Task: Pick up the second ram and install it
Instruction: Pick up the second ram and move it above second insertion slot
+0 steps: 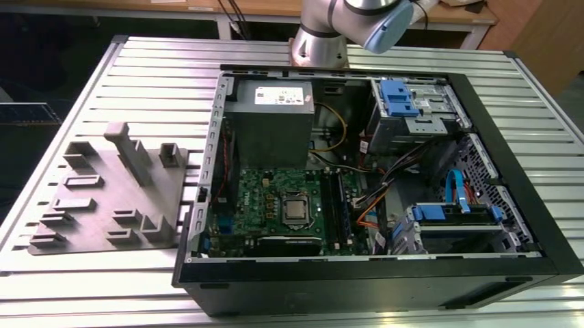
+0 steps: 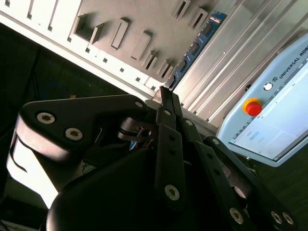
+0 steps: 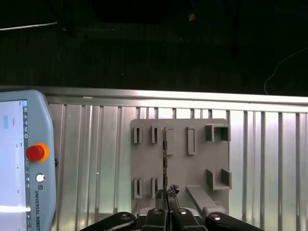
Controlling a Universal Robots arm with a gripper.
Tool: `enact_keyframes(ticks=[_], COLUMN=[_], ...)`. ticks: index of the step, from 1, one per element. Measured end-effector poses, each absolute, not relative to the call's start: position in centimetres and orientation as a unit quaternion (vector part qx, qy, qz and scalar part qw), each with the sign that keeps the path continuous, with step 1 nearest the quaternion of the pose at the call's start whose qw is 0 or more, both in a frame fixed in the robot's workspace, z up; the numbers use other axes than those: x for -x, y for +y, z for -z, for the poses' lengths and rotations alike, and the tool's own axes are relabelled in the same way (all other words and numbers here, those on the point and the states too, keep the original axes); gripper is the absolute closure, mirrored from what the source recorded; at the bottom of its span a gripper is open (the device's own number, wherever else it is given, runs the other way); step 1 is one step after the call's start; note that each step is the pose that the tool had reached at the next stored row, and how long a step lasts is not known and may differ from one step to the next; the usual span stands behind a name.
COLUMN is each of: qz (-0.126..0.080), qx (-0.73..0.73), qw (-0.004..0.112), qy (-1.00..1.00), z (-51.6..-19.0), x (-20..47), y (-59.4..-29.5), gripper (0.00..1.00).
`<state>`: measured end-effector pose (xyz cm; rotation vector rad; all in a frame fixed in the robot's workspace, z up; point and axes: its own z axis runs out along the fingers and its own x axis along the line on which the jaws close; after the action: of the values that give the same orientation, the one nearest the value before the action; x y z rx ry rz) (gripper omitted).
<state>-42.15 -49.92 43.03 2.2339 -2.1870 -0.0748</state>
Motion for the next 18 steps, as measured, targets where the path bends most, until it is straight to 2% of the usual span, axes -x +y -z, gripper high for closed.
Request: enact_keyframes(ticks=[18], qz=[0.024], qx=[-0.714], qw=[0.007], qy=[-0.699], z=[-43.4], x=[40.7], y=[-49.9], gripper=[0.92])
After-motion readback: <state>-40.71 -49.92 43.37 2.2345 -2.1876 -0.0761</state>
